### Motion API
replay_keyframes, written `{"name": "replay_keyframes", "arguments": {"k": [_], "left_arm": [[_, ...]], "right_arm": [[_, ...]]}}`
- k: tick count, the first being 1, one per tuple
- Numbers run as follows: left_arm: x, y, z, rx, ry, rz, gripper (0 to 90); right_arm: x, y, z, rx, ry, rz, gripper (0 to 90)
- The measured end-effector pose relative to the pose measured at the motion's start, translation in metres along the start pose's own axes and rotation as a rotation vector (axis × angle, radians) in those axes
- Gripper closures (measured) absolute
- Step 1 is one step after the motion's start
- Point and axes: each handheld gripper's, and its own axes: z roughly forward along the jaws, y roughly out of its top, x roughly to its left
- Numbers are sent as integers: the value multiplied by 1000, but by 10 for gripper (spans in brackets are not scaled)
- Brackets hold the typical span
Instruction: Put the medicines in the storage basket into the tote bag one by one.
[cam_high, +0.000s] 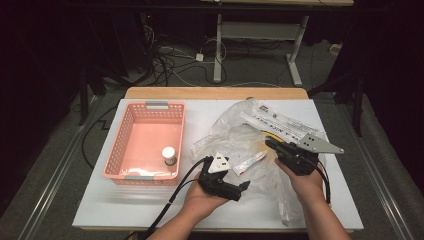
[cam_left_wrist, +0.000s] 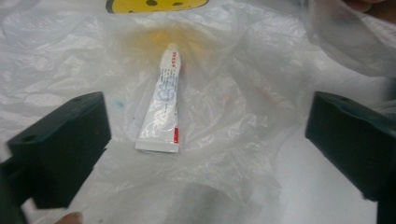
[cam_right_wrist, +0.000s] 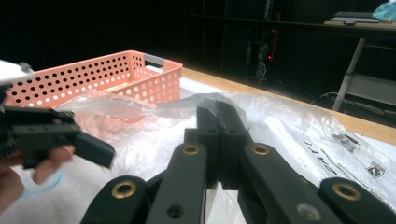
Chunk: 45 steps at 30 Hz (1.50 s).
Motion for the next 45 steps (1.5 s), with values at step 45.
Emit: {"name": "replay_keyframes", "arguments": {"k": [45], "left_arm": [[53, -25, -104, -22, 219, -97, 0]], "right_arm": [[-2, -1, -7, 1, -12, -8, 900]]}}
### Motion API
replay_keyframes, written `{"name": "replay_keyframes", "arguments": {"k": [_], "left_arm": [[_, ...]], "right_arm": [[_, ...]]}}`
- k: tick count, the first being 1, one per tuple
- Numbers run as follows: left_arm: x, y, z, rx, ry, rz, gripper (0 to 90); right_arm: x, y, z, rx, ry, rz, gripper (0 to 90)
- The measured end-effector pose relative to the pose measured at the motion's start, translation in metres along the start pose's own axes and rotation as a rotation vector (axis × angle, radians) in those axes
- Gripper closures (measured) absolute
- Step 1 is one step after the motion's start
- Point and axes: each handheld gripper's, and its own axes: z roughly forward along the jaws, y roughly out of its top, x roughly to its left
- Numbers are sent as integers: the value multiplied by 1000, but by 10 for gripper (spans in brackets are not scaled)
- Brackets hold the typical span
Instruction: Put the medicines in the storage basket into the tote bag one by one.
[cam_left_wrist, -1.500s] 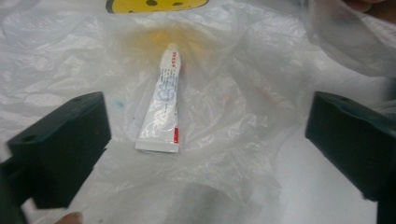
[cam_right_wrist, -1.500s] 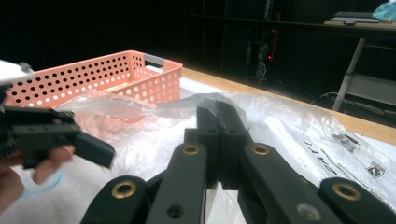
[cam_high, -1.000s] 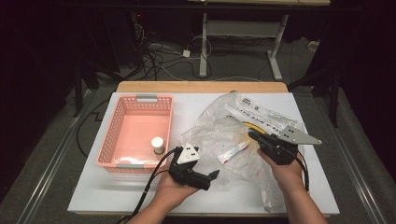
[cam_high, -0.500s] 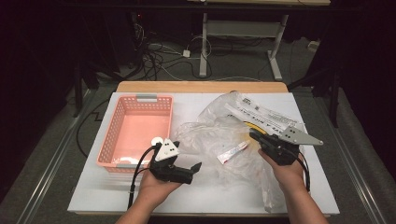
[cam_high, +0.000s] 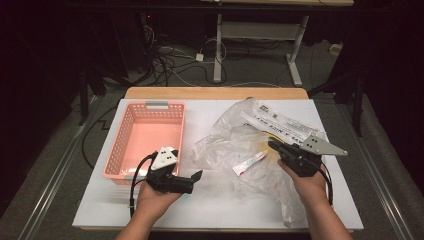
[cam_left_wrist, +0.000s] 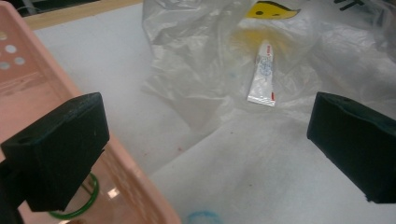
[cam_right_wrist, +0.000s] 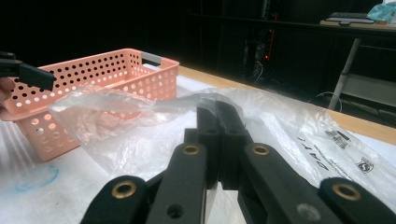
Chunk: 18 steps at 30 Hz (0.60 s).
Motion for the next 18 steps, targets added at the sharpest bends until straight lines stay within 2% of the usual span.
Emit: {"name": "replay_keyframes", "arguments": {"k": [8, 18], "left_arm": [[17, -3, -13, 6, 57, -17, 0], [45, -9, -30, 4, 142, -70, 0]], "right_arm": [[0, 0, 0, -1, 1, 0, 900], [0, -1, 0, 6, 2, 5, 900]]}}
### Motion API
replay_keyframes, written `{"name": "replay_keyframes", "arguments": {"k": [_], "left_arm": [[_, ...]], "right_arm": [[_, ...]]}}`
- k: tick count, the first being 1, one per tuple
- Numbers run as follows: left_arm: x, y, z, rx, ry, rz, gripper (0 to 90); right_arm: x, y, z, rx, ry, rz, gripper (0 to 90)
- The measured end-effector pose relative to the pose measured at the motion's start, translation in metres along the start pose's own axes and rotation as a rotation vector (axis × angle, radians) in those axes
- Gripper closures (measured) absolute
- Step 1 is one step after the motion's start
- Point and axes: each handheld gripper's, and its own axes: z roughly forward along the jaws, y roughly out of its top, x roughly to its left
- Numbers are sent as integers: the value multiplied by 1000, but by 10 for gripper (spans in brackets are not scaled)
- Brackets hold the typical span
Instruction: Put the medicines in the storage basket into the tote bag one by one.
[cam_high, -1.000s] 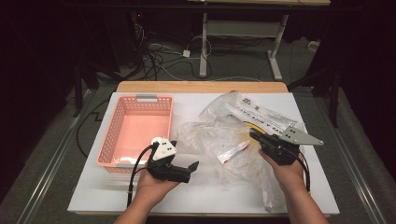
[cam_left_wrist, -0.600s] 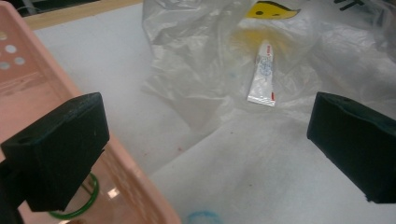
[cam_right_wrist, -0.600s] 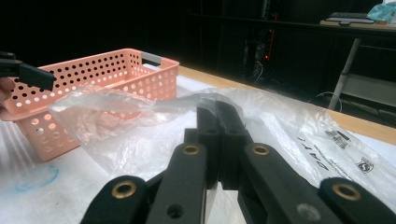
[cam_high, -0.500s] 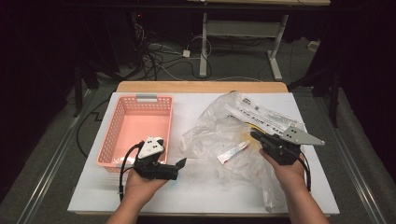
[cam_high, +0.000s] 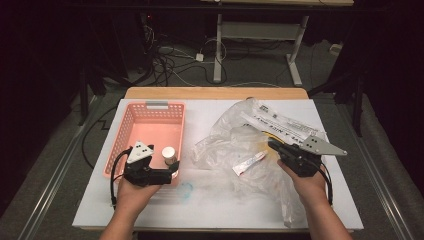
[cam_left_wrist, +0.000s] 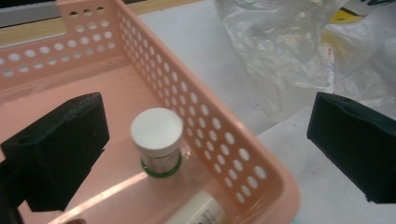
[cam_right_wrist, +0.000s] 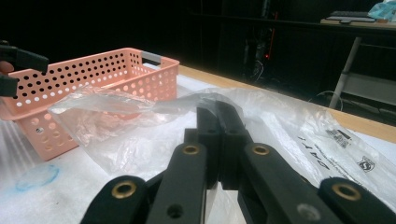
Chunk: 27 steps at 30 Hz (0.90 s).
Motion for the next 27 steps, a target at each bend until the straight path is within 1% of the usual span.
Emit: {"name": "replay_keyframes", "arguments": {"k": [5, 10, 13, 18, 20, 23, 27], "left_arm": [[13, -3, -6, 0, 40, -25, 0], [22, -6, -9, 1, 54, -50, 0], [23, -6, -9, 0, 52, -59, 0], [22, -5, -7, -11, 51, -58, 0], [21, -4, -6, -15, 48, -53, 0], [20, -2, -3, -10, 33, -44, 0], [18, 4, 0, -1, 25, -33, 0]], "right_arm": [[0, 0, 0, -2, 1, 3, 900], [-1, 0, 0, -6, 1, -1, 900], [0, 0, 0, -6, 1, 1, 900], [0, 0, 0, -3, 3, 3, 900], [0, 0, 0, 0, 2, -5, 900], [0, 0, 0, 1, 2, -4, 900], [0, 0, 0, -5, 1, 2, 900]]}}
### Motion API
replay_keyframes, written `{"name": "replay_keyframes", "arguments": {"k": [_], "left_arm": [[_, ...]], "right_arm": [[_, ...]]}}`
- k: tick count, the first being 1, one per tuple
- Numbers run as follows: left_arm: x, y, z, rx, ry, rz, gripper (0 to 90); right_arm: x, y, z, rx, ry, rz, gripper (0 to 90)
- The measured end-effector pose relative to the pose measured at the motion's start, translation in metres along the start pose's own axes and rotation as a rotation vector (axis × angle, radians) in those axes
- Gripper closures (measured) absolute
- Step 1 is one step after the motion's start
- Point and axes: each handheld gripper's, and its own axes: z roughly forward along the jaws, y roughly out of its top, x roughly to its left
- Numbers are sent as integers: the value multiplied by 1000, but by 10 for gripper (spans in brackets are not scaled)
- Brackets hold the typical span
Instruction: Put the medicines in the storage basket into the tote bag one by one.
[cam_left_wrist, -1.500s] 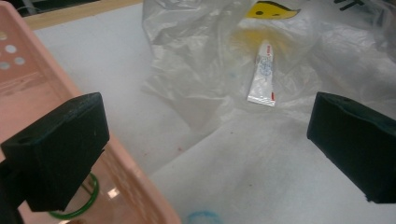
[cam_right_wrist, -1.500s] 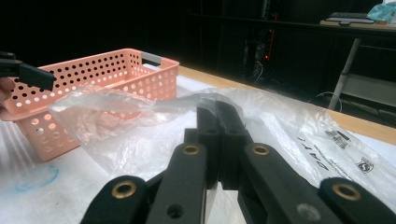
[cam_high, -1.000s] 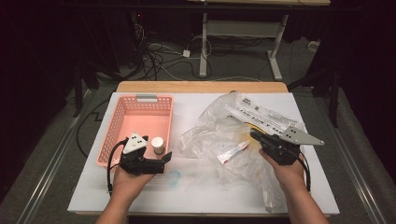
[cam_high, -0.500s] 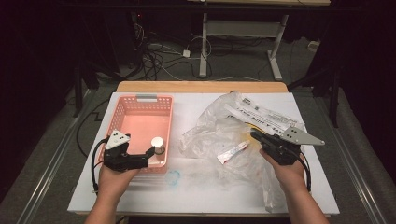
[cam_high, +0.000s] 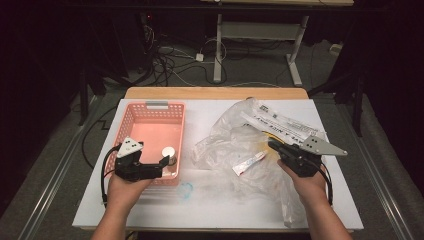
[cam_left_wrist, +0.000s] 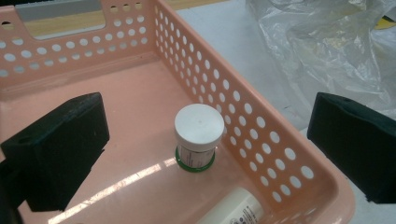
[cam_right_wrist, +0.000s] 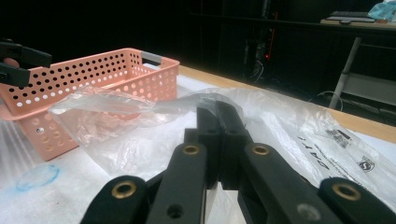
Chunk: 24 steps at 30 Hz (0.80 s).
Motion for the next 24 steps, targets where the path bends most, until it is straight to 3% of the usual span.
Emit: {"name": "replay_keyframes", "arguments": {"k": [6, 11, 18, 24], "left_arm": [[0, 14, 8, -4, -9, -23, 0], [6, 24, 17, 31, -10, -30, 0], [15, 38, 31, 117, 0, -15, 0], [24, 39, 42, 218, -11, -42, 12]], "right_arm": [[0, 0, 0, 0, 0, -2, 900], [-1, 1, -1, -3, -1, -5, 900], [-1, 1, -1, -3, -1, -2, 900], [-1, 1, -1, -4, -3, -2, 900]]}}
